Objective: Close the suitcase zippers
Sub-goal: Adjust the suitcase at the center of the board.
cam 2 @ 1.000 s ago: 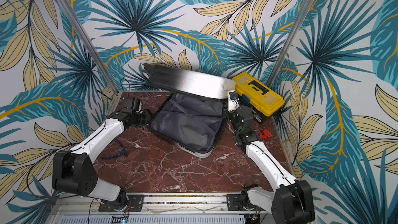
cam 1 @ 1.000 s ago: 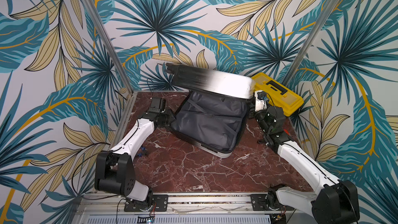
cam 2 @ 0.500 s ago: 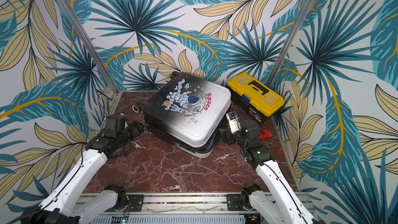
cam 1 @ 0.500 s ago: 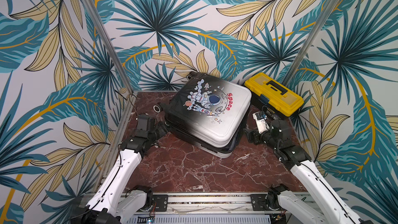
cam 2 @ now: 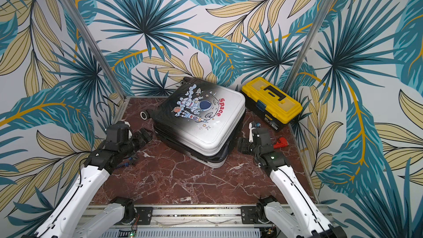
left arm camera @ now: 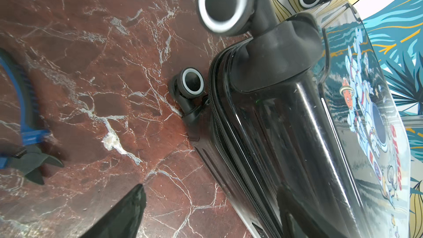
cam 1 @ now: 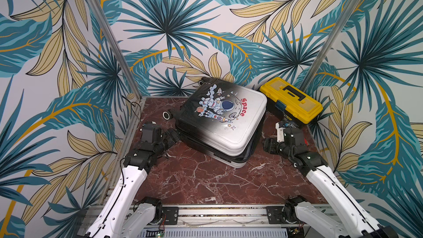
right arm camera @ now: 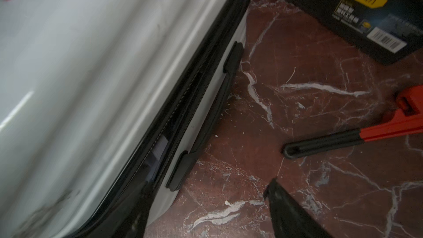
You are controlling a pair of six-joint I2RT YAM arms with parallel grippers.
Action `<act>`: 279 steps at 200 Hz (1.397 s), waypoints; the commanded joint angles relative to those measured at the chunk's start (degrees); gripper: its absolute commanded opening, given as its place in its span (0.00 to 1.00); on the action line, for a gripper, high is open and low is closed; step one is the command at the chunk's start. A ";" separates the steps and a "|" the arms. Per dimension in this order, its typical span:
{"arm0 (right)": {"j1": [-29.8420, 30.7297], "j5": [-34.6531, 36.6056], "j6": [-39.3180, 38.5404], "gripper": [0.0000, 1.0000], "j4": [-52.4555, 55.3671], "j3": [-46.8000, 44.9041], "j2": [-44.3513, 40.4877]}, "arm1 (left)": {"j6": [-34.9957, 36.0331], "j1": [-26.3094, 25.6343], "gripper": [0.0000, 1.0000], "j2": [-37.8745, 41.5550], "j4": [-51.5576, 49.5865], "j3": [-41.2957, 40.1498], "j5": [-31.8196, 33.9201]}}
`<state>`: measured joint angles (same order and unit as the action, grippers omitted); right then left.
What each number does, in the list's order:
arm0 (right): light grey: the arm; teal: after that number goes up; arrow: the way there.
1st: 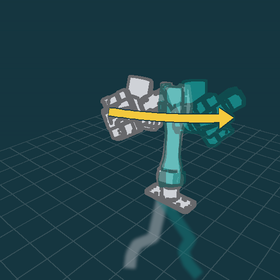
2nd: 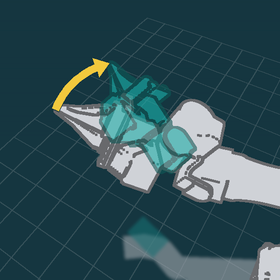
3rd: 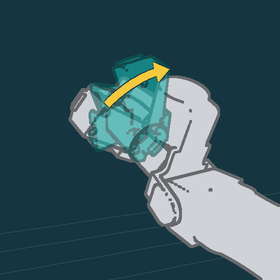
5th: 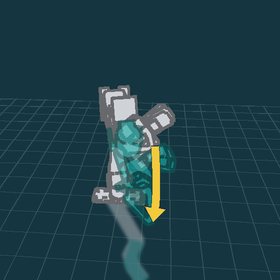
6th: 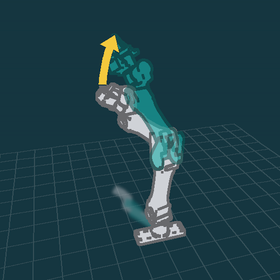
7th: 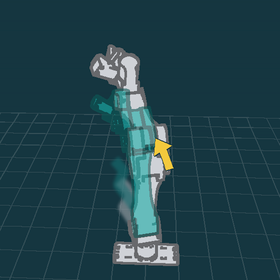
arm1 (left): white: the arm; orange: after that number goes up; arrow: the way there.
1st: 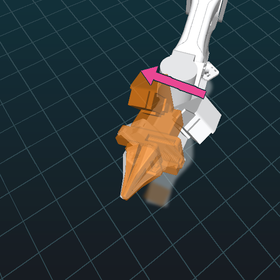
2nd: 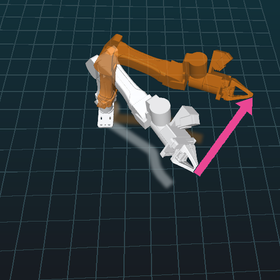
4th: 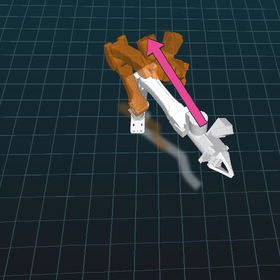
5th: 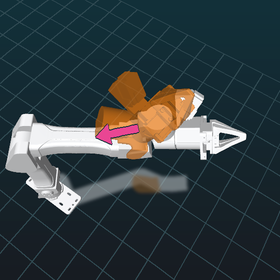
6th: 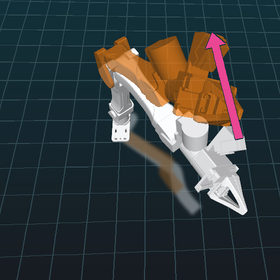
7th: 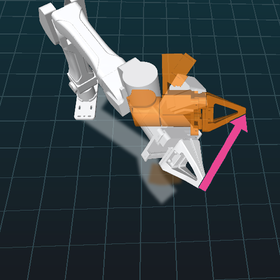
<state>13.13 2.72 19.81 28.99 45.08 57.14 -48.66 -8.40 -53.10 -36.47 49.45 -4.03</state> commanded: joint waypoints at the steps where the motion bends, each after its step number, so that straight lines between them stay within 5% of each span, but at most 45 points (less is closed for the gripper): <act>1: -0.29 2.45 10.07 0.76 -3.99 1.03 5.96 | -1.16 0.34 0.92 -1.52 0.30 1.57 -2.92; 42: -1.34 2.84 15.18 0.65 -10.84 3.24 17.13 | -6.86 -0.28 0.93 -2.62 5.63 -4.44 -5.98; 132: -5.30 -6.87 19.64 0.34 -20.25 7.65 34.87 | -22.44 -15.29 0.89 -14.28 10.70 -4.62 3.28; 253: -4.69 -11.69 20.37 0.01 -23.06 -3.01 28.89 | -23.24 -15.97 0.77 -25.74 16.10 0.83 4.01; 279: -4.17 -13.02 21.88 0.00 -24.00 -5.64 26.22 | -22.10 -16.13 0.65 -25.92 16.43 2.12 4.56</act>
<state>7.77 -5.98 40.18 2.02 43.16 85.91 -72.36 -24.29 -78.81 -23.42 48.31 -0.58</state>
